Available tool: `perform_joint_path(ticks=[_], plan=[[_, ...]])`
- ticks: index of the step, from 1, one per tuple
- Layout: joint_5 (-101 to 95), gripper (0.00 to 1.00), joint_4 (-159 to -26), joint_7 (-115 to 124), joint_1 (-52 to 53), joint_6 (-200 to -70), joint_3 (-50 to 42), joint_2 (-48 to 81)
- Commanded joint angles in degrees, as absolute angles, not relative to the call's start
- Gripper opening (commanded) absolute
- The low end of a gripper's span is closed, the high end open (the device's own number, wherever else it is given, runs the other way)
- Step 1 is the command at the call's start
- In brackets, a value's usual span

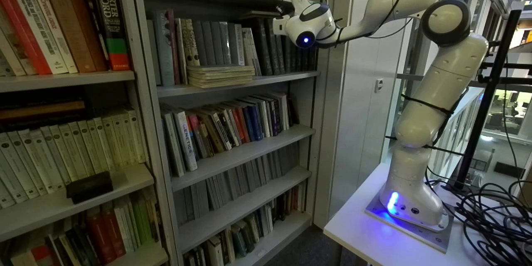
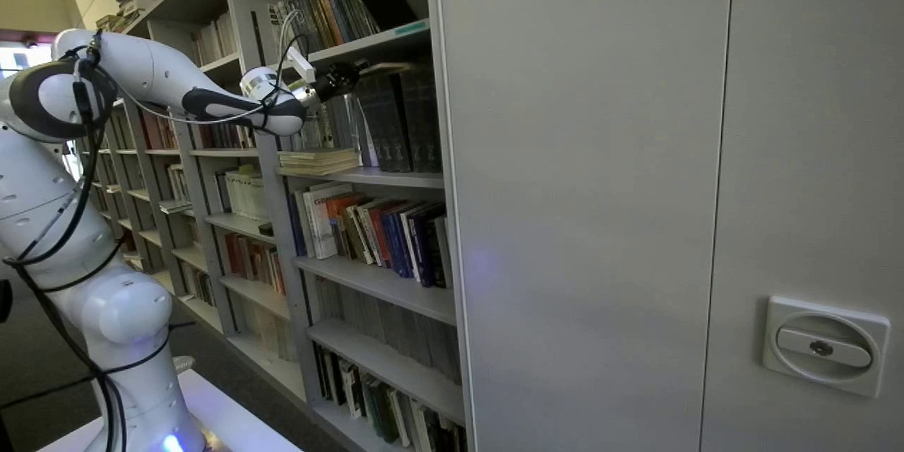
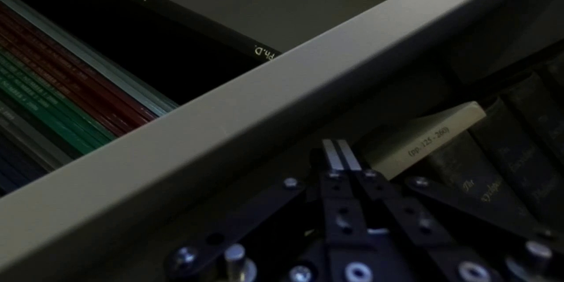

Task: Pick up one of the paper books and put it on top of the large encyclopedia books

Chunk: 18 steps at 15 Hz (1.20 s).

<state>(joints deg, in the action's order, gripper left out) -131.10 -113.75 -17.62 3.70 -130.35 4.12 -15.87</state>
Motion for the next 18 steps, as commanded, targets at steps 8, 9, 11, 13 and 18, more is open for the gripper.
perform_joint_path(ticks=[8,9,11,13,18], plan=[[-129.93,0.00,-118.32,-17.51,3.09,-131.50,3.39,-19.81],[-129.80,0.00,-118.96,-17.37,3.16,-131.60,3.38,-20.20],[-129.67,0.00,-120.09,-17.19,3.26,-131.56,3.44,-20.91],[-129.53,0.00,-121.13,-17.03,3.37,-131.53,3.49,-21.62],[-129.38,0.00,-122.20,-16.96,3.45,-131.29,3.52,-22.30]])
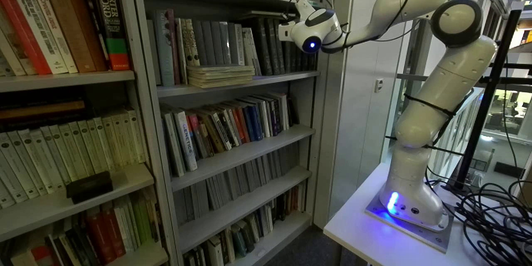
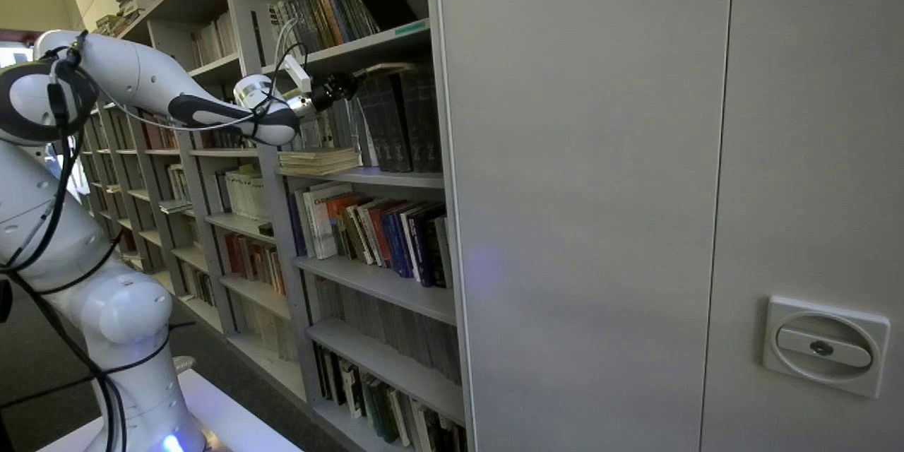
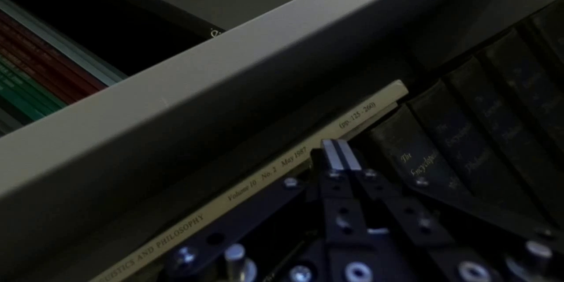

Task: Pick up one of the paper books and put it on top of the large encyclopedia books

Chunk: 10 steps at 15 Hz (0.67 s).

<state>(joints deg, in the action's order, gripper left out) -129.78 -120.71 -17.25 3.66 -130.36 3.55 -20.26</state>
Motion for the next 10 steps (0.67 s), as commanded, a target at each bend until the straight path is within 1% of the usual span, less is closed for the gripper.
perform_joint_path(ticks=[1,10], plan=[[-129.61,0.00,-121.99,-16.95,3.44,-131.10,3.57,-22.10],[-129.88,0.00,-118.69,-17.14,3.39,-131.25,3.44,-19.11]])
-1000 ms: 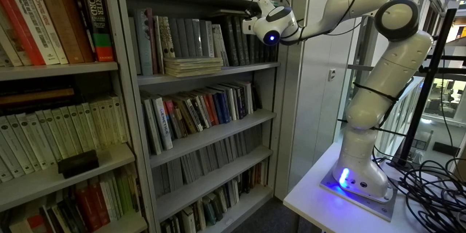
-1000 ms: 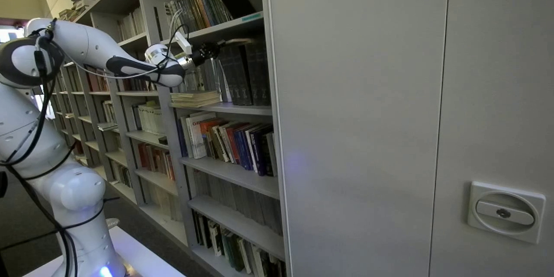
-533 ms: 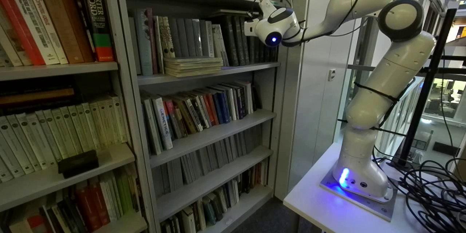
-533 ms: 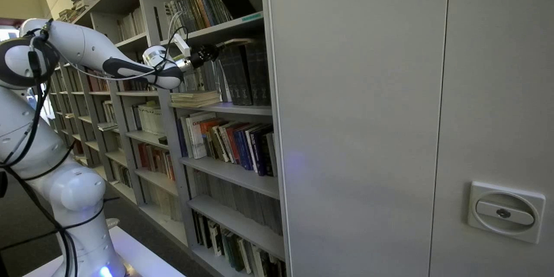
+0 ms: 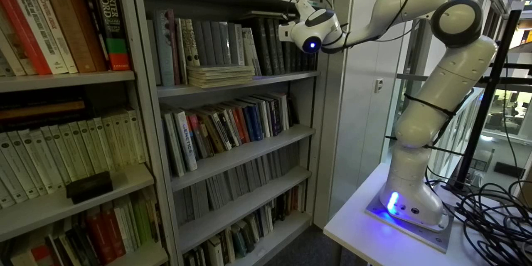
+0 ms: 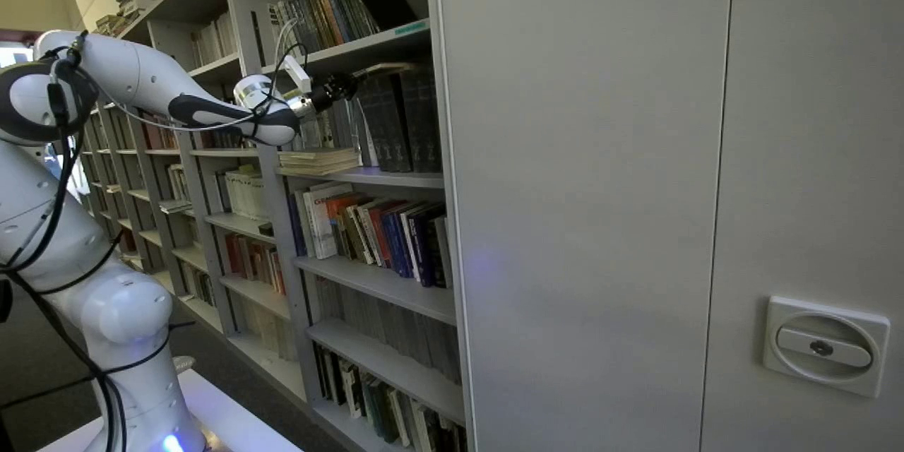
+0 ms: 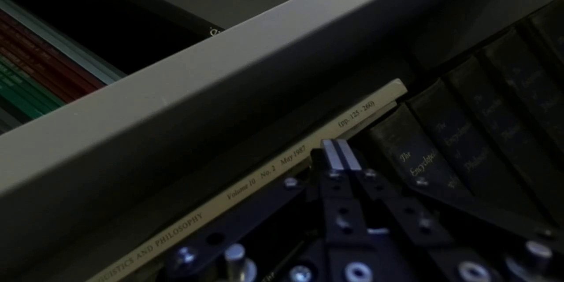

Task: Pick up one of the paper books and put it on top of the large encyclopedia books

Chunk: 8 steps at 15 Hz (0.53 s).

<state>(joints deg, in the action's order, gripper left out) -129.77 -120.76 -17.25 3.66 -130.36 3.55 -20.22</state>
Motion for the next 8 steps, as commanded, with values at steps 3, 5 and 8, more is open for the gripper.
perform_joint_path(ticks=[3,5,8], plan=[[-129.92,0.00,-117.50,-17.33,3.31,-131.40,3.34,-18.18],[-129.81,0.00,-116.65,-17.38,3.28,-131.45,3.30,-17.61],[-129.80,0.00,-115.27,-17.52,3.19,-131.50,3.25,-16.59]])
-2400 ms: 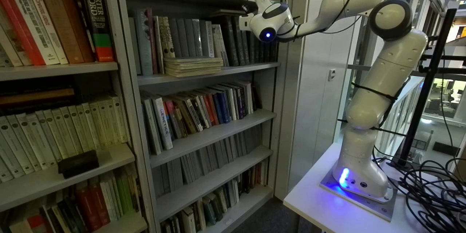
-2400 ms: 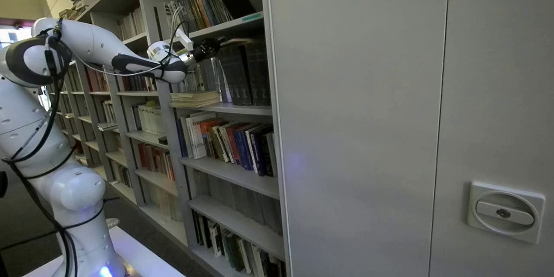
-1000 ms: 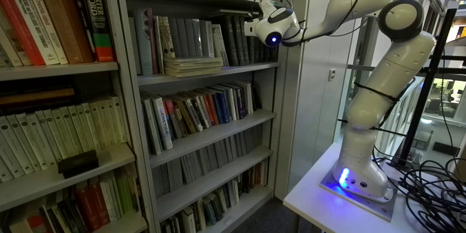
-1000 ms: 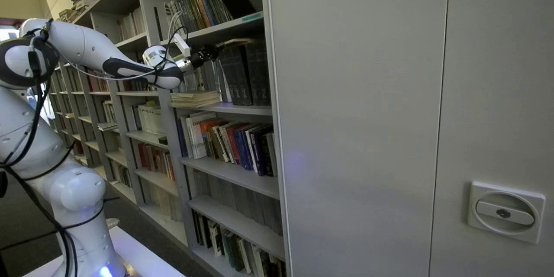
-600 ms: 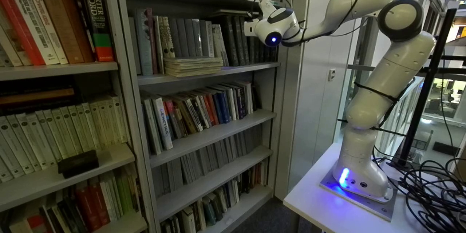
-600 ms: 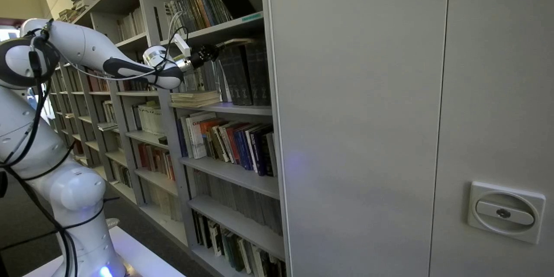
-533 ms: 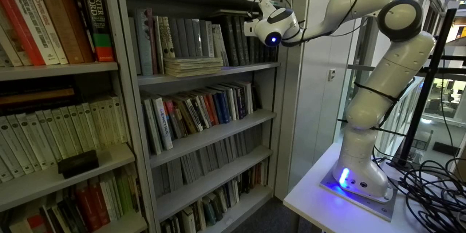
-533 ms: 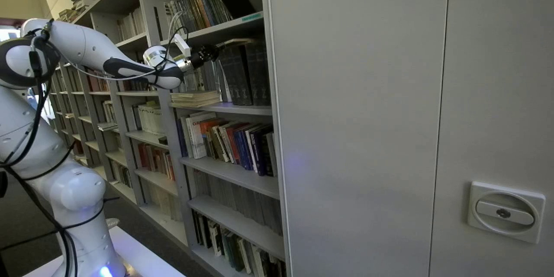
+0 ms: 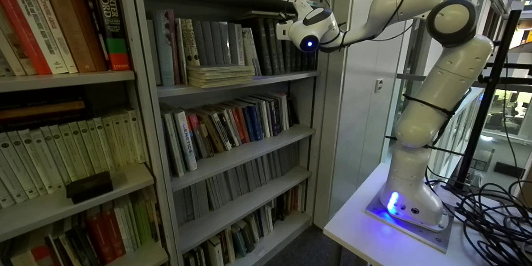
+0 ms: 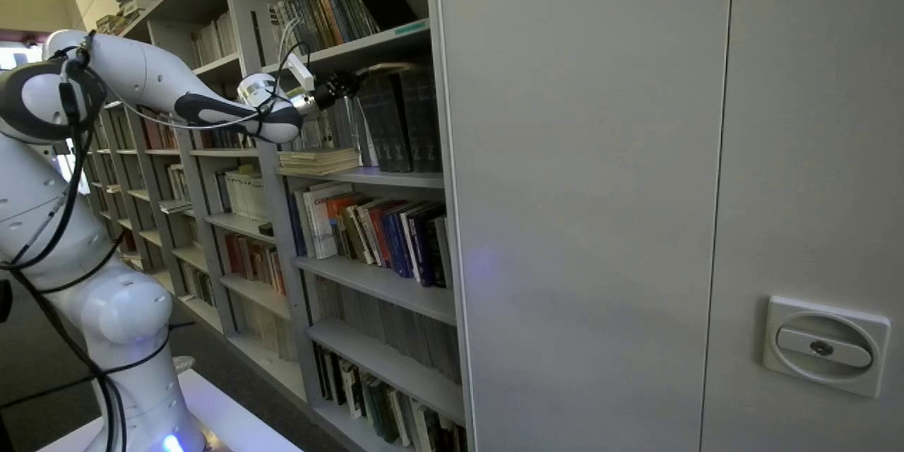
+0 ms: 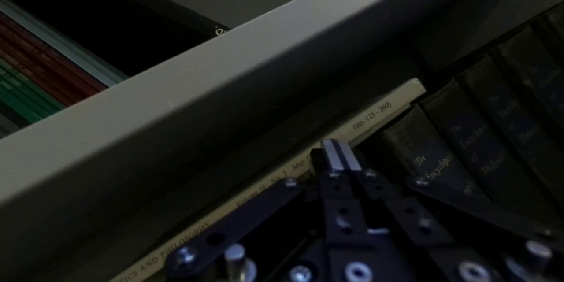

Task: Pick up one of the paper books and put it on top of the large encyclopedia books

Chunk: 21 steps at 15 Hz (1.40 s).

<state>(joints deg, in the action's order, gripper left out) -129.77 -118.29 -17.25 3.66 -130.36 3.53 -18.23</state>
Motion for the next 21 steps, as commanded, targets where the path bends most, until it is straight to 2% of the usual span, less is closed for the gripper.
perform_joint_path(ticks=[1,12,21], plan=[[-129.77,0.00,-114.84,-17.54,3.18,-131.55,3.24,-16.34],[-129.49,0.00,-111.06,-18.11,3.00,-131.87,3.03,-14.31],[-127.13,0.00,-114.04,-17.18,3.33,-132.28,3.01,-17.55]])
